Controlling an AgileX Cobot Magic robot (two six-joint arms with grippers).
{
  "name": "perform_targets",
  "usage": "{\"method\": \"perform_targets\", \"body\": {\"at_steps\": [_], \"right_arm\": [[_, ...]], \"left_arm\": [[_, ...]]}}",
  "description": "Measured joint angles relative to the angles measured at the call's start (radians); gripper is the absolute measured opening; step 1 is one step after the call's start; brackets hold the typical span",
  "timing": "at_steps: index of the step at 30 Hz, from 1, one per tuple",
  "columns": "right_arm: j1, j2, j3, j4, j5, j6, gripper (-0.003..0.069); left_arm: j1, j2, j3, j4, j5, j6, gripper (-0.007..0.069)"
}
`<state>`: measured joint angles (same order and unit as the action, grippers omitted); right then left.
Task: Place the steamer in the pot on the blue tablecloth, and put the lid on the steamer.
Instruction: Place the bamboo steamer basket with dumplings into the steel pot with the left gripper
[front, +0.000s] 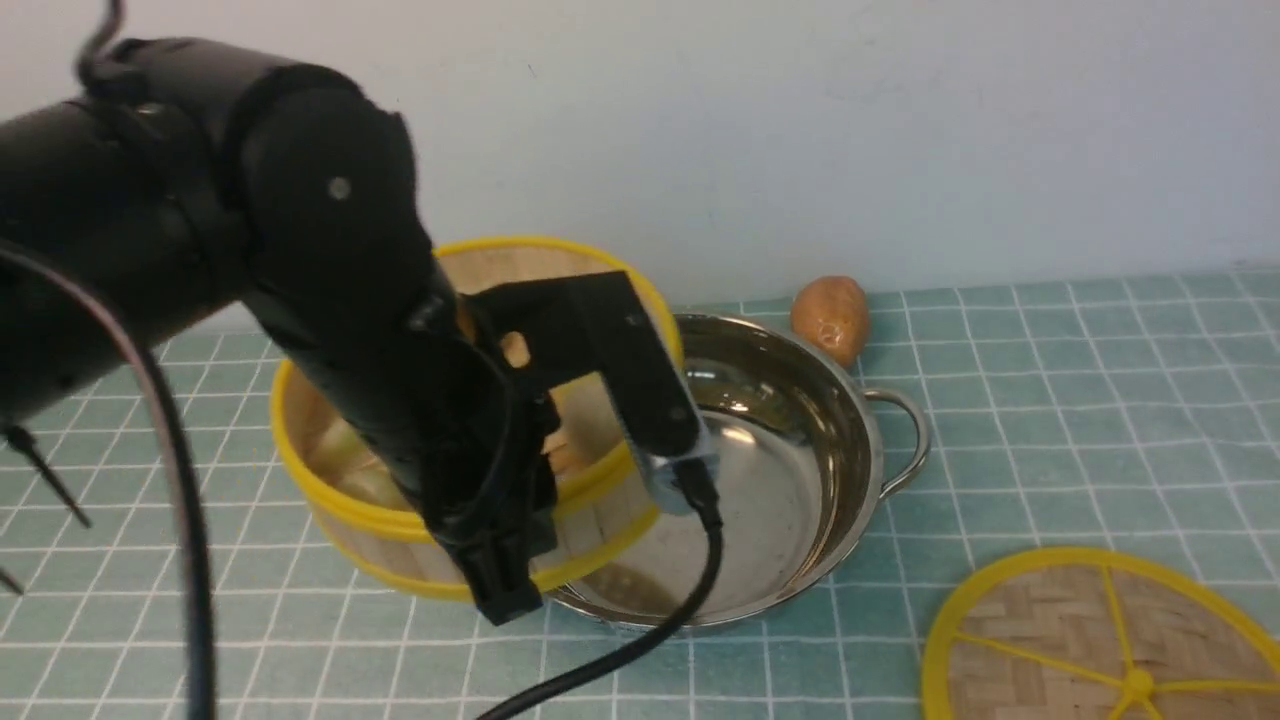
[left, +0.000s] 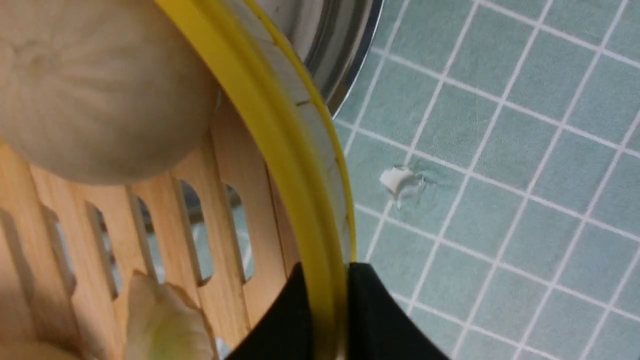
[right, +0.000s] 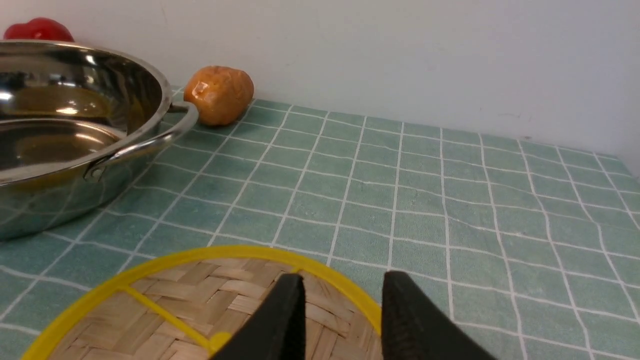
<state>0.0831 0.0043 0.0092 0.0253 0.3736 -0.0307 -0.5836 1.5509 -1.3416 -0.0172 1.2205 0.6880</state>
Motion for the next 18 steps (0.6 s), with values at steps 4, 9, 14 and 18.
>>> {"method": "perform_targets", "body": {"at_steps": [4, 9, 14, 18], "right_arm": [[0.000, 0.000, 0.000, -0.001, 0.000, 0.000, 0.0242], [0.000, 0.000, 0.000, -0.001, 0.000, 0.000, 0.0242], [0.000, 0.000, 0.000, -0.001, 0.000, 0.000, 0.0242], [0.000, 0.000, 0.000, -0.001, 0.000, 0.000, 0.0242]], "left_arm": [[-0.043, 0.103, -0.059, 0.050, -0.046, 0.023, 0.0050], [-0.052, 0.176, -0.082, 0.086, -0.097, 0.030, 0.0050], [-0.053, 0.223, -0.086, 0.061, -0.173, 0.086, 0.0050], [-0.054, 0.236, -0.087, 0.028, -0.207, 0.106, 0.0050]]}}
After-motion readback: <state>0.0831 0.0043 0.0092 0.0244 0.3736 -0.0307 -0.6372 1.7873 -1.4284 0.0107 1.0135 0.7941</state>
